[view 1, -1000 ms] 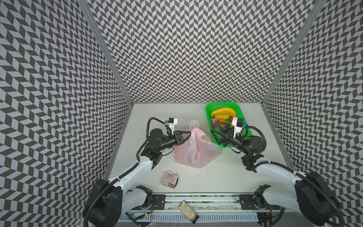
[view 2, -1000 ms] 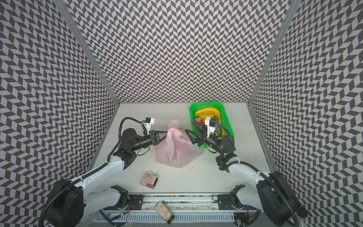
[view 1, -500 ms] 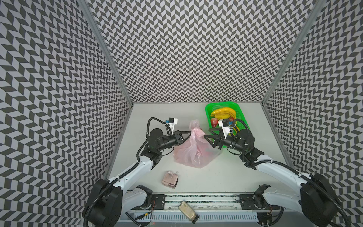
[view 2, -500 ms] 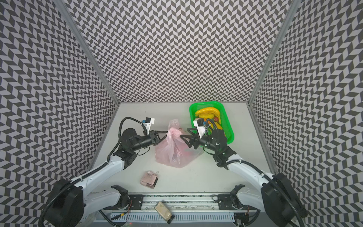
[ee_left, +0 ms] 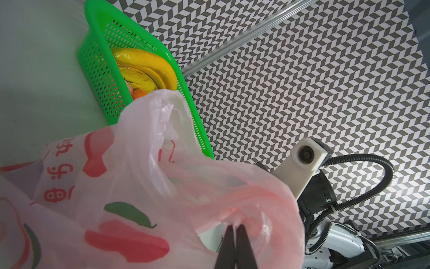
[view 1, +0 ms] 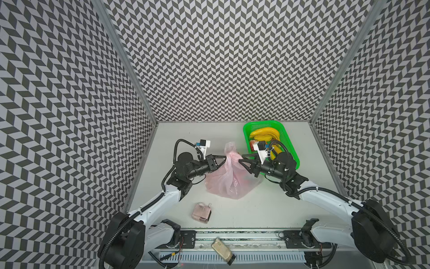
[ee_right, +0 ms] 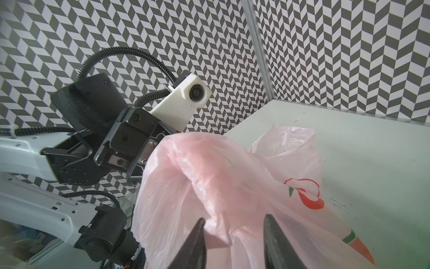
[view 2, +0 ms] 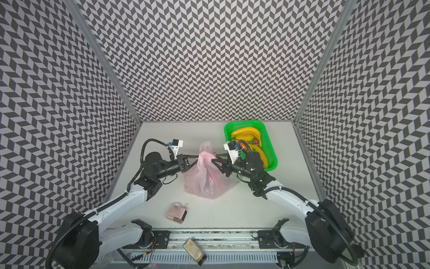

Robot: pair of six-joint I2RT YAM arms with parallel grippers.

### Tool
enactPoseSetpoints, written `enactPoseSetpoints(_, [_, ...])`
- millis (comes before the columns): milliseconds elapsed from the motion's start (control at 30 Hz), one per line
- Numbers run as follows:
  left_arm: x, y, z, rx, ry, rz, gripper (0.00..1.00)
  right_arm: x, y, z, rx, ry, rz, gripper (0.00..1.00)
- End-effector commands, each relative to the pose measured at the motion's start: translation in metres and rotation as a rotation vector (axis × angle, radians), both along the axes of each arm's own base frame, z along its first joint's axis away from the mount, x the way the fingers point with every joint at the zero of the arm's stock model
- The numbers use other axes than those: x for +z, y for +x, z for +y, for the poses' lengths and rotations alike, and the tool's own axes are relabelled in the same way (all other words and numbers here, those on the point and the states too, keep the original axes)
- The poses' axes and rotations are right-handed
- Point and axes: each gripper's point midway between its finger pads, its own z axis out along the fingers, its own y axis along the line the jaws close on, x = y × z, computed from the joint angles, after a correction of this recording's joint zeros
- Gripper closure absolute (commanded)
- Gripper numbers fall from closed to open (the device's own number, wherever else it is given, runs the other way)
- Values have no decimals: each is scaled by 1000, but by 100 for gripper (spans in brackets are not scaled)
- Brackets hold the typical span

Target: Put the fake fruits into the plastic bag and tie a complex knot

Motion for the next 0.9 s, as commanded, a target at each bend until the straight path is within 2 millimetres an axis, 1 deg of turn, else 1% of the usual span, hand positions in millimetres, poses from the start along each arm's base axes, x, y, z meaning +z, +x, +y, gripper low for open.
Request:
enactPoseSetpoints(0, [12,-1,-3,-10,-5,-40,100,20,2,5,1,33,-57,70])
enactPoseSetpoints(100, [13,0,-3,-10,-2,-43,100,20,1,5,5,37,-58,75])
enactPoseSetpoints(333, [10,0,-3,-10,2,-39,100,25,-1,6,16,53,-64,75])
enactPoseSetpoints(400, [10,1,-3,-8,2,-39,100,25,-2,7,18,56,-65,76])
enactPoseSetpoints(467, [10,0,-3,-8,3,-39,100,24,-2,8,21,54,-63,80])
enactPoseSetpoints(567, [10,2,-2,-2,9,-44,100,24,0,7,6,42,-62,97])
enactPoseSetpoints(600, [10,3,0,7,15,-47,100,23,0,6,-1,35,-61,100])
enactPoseSetpoints(767, [11,10,9,50,42,-62,100,18,5,-3,-60,-13,-40,100])
enactPoseSetpoints(867, [9,16,20,87,55,-57,100,8,11,-12,-125,-63,-4,100])
